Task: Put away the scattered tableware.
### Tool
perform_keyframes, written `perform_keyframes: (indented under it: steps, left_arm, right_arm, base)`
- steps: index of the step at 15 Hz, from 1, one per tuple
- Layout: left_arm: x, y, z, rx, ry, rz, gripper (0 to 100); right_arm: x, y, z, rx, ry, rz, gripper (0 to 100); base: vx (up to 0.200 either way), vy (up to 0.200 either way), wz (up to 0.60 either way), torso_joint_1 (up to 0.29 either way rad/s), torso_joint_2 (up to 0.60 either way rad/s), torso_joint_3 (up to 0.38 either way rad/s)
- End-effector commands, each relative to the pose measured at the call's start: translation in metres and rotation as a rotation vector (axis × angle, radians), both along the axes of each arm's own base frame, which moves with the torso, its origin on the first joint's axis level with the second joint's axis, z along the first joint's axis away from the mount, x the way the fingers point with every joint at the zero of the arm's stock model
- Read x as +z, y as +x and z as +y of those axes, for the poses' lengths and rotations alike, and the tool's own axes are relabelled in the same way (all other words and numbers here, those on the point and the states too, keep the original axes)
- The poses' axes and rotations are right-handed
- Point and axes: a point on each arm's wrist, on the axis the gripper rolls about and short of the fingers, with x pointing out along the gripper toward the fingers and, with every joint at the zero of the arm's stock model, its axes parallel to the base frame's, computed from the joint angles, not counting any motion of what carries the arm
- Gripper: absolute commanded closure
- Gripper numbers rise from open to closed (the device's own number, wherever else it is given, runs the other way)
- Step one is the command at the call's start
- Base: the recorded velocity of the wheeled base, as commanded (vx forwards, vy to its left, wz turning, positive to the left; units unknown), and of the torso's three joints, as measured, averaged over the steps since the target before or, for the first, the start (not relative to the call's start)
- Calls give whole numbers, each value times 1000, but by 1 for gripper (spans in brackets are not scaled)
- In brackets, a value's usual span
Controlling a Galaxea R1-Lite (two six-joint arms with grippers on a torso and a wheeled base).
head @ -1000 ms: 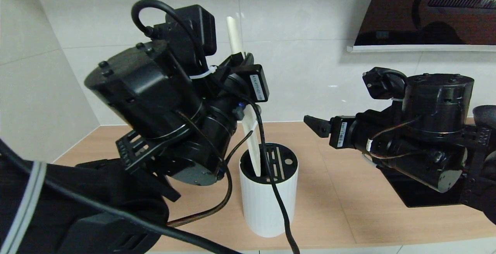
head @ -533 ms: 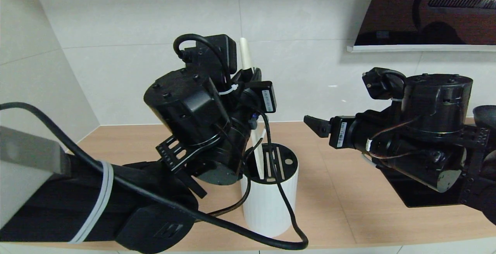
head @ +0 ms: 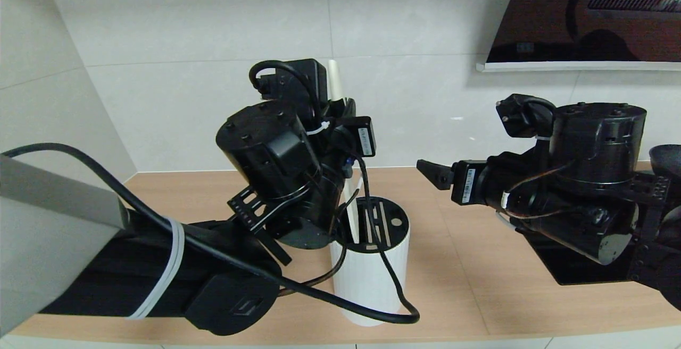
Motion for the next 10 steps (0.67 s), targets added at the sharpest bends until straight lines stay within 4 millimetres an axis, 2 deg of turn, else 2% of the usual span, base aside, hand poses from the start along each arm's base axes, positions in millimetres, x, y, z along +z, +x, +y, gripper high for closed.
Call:
perform_keyframes:
  steps: [1, 10]
  left_arm:
    - [-3, 4, 1, 10, 3, 4, 100]
    - [-19, 14, -6, 11, 14, 21, 100]
  right_arm:
    - [0, 0, 0, 0, -1, 1, 0]
    - [-4, 0, 1, 2, -6, 7, 0]
  base:
    - [0, 0, 0, 0, 0, 0]
    - [0, 0, 0, 0, 0, 0]
